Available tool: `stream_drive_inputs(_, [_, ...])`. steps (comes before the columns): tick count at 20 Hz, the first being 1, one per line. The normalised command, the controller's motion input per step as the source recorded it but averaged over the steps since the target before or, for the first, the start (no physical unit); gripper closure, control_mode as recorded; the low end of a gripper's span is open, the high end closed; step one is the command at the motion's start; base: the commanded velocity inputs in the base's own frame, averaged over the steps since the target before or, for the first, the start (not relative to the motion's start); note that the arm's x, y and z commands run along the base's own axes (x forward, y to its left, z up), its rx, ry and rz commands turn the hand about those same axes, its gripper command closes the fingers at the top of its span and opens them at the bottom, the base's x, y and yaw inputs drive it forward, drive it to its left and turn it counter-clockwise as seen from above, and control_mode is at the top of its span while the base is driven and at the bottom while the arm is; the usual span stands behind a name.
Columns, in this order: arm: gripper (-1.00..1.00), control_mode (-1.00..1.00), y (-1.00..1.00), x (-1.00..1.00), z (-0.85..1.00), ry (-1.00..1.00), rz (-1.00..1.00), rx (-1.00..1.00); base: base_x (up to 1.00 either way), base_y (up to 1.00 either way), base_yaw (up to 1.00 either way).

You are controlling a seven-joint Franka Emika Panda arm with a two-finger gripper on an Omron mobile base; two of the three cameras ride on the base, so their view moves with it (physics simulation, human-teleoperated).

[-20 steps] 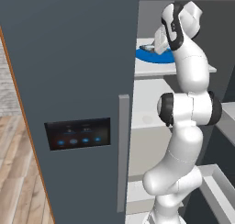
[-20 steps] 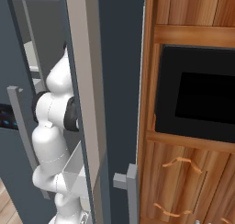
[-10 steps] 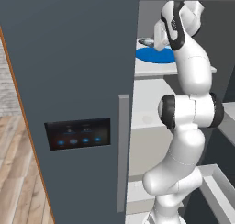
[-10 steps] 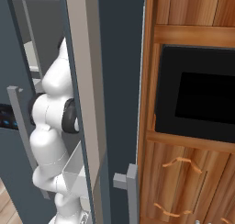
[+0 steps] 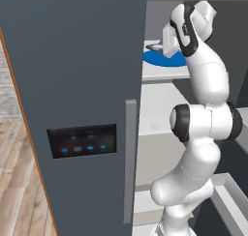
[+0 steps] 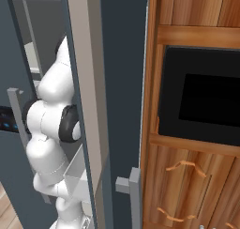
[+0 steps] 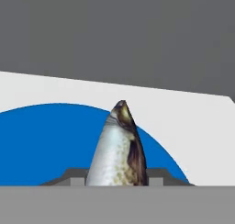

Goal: Retrieve the fish from the fridge and place it on the saucepan with marinade on the stove.

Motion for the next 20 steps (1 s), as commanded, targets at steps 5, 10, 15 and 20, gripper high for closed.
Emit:
stream_drive_inputs(5, [1.00,-1.00,0.00,-0.55,0.00,-0.10,0.00,0.00,0.00,0.00,0.00])
stream_drive_inputs(10, [1.00,-1.00,0.08,-0.59,0.04,-0.12,0.00,-0.01,0.00,0.00,0.00])
stream_drive_inputs(15, [1.00,-1.00,0.23,-0.66,0.11,-0.16,0.00,-0.04,0.00,0.00,0.00])
stream_drive_inputs(20, [1.00,-1.00,0.07,-0.84,0.43,-0.24,0.00,-0.01,0.00,0.00,0.00])
